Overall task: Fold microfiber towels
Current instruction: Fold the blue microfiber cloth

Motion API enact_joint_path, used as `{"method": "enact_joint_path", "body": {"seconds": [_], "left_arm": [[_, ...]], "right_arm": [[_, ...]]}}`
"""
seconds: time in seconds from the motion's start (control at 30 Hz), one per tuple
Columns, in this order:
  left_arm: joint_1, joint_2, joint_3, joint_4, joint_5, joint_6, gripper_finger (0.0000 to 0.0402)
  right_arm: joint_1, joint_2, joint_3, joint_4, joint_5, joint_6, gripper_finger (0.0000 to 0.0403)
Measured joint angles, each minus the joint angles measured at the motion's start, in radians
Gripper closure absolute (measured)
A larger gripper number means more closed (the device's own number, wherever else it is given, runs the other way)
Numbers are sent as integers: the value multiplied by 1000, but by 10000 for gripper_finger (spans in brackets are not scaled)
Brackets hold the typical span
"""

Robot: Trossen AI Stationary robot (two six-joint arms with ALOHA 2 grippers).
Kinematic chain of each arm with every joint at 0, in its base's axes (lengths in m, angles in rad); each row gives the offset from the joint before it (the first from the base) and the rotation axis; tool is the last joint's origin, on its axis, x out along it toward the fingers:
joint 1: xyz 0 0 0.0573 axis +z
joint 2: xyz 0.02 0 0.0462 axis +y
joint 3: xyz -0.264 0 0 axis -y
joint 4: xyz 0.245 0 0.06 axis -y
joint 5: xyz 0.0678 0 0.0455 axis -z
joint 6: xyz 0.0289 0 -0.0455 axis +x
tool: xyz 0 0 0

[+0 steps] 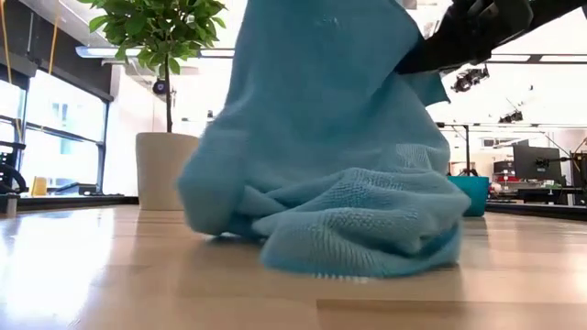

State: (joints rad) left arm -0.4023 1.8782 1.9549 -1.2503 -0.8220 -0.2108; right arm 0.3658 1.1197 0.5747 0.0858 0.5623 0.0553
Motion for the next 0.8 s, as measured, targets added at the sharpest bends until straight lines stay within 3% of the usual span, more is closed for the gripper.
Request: {"method": "enact_joint_path", "body": {"seconds": [0.17,0.33,0.47,0.6,0.8], "left_arm": [[61,0,0,-2,-12,125,399],[137,0,0,-2,18,154,399],[201,-9,-2,19,117,167,400],[265,-26,-2,84,220,283,401],[338,-61,-1,111,232,432,401]], "right_arm": [[-36,-93,11,-144,44,16,403],[-96,-112,131,-378,55,17,403],[-148,-112,251,-628,64,66,403],[-186,-112,348,-848,78,133,403],[-211,-112,441,-963,136,117,403]]}}
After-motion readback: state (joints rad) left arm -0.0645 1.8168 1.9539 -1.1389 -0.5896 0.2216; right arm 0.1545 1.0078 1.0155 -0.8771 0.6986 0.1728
